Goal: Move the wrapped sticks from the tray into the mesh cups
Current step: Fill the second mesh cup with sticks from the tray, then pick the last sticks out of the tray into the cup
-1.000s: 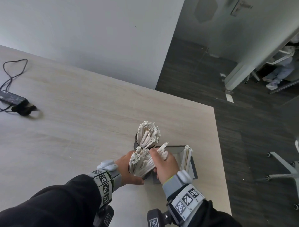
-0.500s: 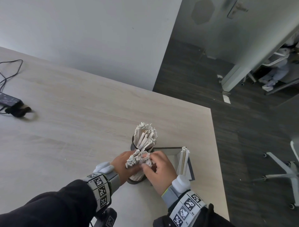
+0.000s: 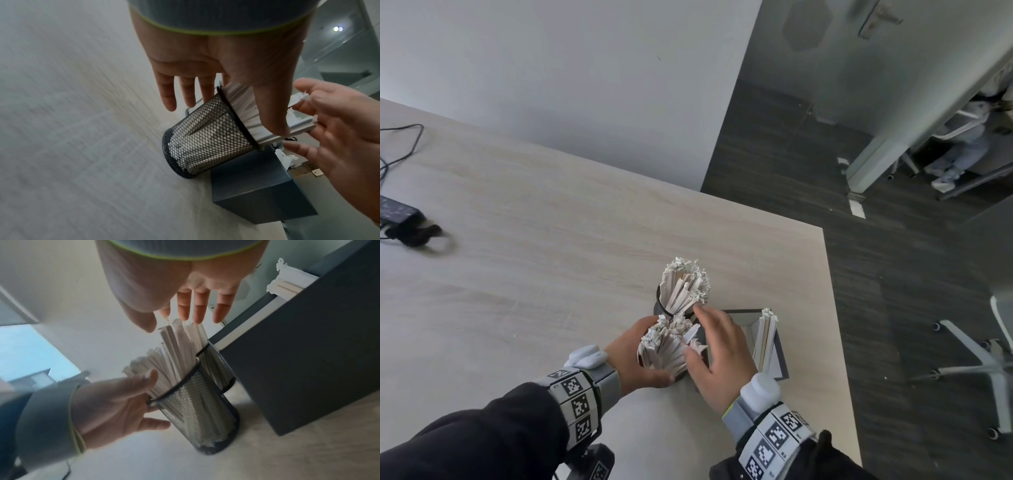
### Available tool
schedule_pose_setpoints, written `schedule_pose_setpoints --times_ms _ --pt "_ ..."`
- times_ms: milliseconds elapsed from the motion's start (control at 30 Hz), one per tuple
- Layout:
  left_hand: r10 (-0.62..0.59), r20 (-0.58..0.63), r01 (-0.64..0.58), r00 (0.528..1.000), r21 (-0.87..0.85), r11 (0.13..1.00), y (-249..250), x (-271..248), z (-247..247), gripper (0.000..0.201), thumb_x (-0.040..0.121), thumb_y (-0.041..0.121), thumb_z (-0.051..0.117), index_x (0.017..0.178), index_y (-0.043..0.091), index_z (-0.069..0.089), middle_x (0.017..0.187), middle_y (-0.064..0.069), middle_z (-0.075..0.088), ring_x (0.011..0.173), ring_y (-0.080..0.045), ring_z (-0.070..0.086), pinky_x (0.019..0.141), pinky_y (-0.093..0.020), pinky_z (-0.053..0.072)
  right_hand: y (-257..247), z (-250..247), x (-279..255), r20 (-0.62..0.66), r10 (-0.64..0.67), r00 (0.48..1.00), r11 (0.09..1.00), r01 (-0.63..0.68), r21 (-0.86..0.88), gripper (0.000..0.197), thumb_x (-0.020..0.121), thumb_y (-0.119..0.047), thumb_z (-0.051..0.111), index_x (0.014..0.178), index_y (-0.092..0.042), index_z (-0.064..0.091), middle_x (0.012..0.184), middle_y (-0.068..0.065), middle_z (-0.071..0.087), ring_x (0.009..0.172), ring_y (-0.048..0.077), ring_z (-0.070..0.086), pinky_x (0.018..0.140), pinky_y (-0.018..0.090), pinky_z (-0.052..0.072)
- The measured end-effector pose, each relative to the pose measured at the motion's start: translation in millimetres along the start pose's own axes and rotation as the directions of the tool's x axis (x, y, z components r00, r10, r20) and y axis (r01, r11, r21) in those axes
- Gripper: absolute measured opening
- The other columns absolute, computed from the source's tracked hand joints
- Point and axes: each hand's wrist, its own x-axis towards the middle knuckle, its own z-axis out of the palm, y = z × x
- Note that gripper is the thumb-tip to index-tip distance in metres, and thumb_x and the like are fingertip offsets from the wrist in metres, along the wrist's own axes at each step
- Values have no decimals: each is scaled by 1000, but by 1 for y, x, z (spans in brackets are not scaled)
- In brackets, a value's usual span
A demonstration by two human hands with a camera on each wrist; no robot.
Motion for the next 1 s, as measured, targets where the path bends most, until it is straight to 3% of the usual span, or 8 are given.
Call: schedule_pose_setpoints --times_ms 167,333,500,633,700,833,933,1000 --pt "11 35 -15 999 105 994 -4 5 4 98 43 59 86 123 58 29 123 21 57 112 -3 58 95 -36 52 5 4 -8 247 21 969 992 11 -126 72 88 -59 37 152 -39 12 161 -17 10 146 10 13 117 35 20" --pt "-25 46 17 999 180 983 -7 6 2 107 41 63 84 132 52 28 118 21 57 105 -7 60 91 -35 53 25 -14 -12 -81 309 948 944 -294 151 49 85 -54 42 126 -32 55 126 -17 49 119 4 46 103 27 38" --pt "-19 43 13 999 150 989 -8 6 4 105 41 60 86 128 57 27 118 18 59 102 -6 61 88 -34 54 66 -49 -13 -156 405 901 910 -414 -31 12 87 -30 54 83 -27 65 87 -6 62 81 20 57 73 32 49" --pt "-49 57 39 997 164 986 -6 7 3 109 40 63 85 133 52 29 121 18 57 106 -7 60 90 -35 54 87 -67 -3 -138 183 973 926 -218 -308 21 81 -18 59 97 -25 72 108 -5 62 99 23 55 79 38 50" --pt "-49 61 38 997 170 985 -6 7 3 113 39 63 84 137 48 29 123 18 57 108 -7 59 92 -34 53 85 -74 8 114 18 993 896 34 -443 28 79 -17 57 101 -27 71 114 -7 64 107 25 57 86 40 46" --pt "-47 65 36 997 170 985 -5 6 3 112 40 63 83 136 48 29 121 17 58 107 -6 60 92 -34 53 69 -72 33 657 19 753 686 469 -557 36 80 -20 56 113 -31 64 121 -11 62 121 20 46 99 44 30" --pt "-57 63 46 996 155 987 -3 5 3 111 40 62 83 136 48 30 119 18 58 106 -6 60 91 -32 53 62 -67 42 789 80 609 467 677 -570 24 84 -34 47 99 -28 65 100 -9 67 106 20 52 89 42 29" --pt "-50 66 41 997 141 989 -3 4 4 111 40 61 83 136 47 30 121 18 57 107 -6 60 92 -33 52 65 -67 46 795 98 598 406 706 -581 41 87 -46 30 94 -27 66 93 -6 69 99 19 55 89 44 25"
